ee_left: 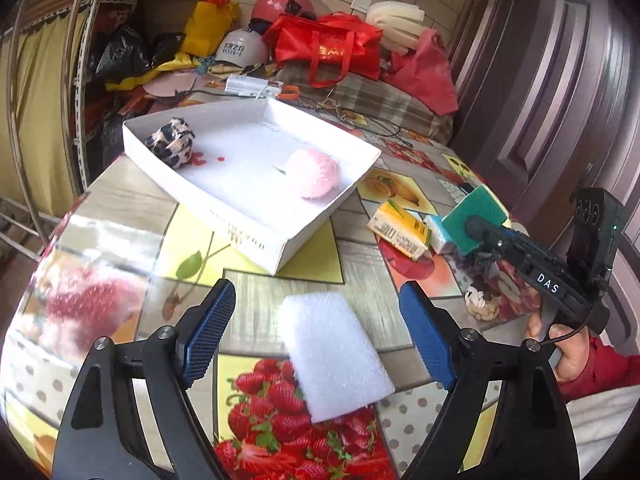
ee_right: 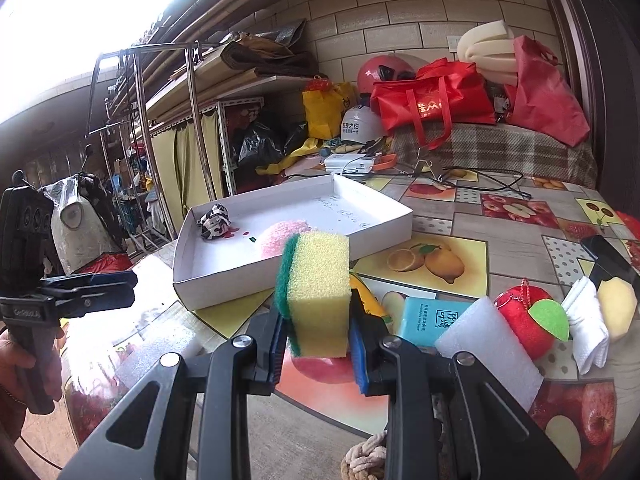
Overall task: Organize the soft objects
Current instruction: 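Carry foam block and sponge into the white tray and release both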
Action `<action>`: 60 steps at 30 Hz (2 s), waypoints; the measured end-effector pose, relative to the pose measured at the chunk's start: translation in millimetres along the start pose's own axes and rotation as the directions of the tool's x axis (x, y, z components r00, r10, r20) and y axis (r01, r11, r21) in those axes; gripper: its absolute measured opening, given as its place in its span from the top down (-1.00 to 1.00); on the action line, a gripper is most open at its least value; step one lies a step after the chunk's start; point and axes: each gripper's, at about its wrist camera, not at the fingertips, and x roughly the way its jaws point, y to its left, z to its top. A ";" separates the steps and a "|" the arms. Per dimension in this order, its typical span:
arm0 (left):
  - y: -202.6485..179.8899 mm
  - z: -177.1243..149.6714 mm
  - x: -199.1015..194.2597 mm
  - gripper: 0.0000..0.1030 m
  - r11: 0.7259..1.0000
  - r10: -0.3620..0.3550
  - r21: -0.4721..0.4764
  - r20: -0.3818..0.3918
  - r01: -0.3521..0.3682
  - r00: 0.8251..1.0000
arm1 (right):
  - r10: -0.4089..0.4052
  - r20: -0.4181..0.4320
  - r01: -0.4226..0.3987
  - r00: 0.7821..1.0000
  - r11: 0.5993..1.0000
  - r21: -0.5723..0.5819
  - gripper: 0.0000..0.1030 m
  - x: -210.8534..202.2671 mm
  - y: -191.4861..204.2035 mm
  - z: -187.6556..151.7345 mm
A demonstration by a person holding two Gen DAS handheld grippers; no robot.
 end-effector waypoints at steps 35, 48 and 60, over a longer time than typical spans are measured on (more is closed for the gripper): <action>61.7 93.2 62.6 -0.18 0.923 0.373 -0.042 0.342 -0.383 0.863 | 0.078 0.026 -0.074 0.997 0.988 -0.134 0.49 68.8 72.1 24.2; 63.0 92.4 59.1 -0.18 0.930 0.352 -0.038 0.371 -0.365 0.859 | 0.123 -0.273 -0.151 0.954 0.985 -0.085 0.51 166.0 86.7 37.0; 33.1 105.2 91.6 -1.00 0.931 0.341 -0.001 0.352 -0.364 0.871 | -0.022 -0.166 0.031 0.986 0.998 0.047 -0.58 148.5 44.4 44.7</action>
